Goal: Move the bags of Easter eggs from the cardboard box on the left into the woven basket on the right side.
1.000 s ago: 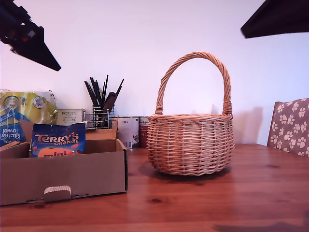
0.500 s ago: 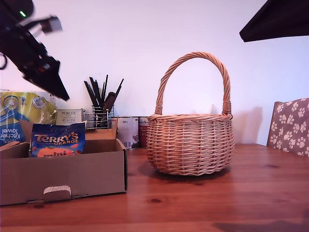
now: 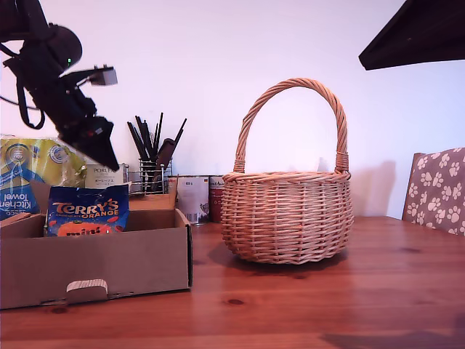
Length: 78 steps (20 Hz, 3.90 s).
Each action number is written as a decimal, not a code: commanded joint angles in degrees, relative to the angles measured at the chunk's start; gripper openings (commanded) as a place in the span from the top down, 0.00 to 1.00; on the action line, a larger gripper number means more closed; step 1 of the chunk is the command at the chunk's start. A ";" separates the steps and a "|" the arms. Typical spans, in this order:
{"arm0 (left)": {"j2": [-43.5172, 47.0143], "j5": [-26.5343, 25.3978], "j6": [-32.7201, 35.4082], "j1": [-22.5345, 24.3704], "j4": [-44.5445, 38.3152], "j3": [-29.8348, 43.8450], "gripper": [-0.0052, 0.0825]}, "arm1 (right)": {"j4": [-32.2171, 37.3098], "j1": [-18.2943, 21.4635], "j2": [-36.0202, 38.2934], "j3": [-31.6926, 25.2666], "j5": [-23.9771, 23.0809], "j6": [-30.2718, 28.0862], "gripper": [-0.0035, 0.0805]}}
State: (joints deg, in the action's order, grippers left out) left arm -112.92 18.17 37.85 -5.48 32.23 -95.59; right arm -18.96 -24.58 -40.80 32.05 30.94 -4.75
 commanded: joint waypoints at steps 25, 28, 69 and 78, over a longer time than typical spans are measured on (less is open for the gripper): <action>-5.68 4.87 5.66 1.03 10.21 0.11 0.12 | 0.26 -0.15 -0.31 0.55 -0.66 -0.39 0.97; -7.43 5.01 5.49 0.81 12.81 0.11 0.12 | 0.13 -0.15 -0.31 0.55 -0.66 -1.01 0.97; -3.23 2.03 -2.86 -6.38 31.56 -0.31 0.14 | 0.17 -0.17 -0.26 0.55 0.72 0.22 0.97; -2.16 0.35 -4.66 -6.40 29.57 -0.33 0.14 | 0.50 -0.17 -0.26 0.55 2.03 0.22 0.97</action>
State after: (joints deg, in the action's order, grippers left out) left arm -115.22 18.68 33.76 -11.88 62.37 -96.49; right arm -18.90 -24.58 -41.06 32.05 32.64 -4.54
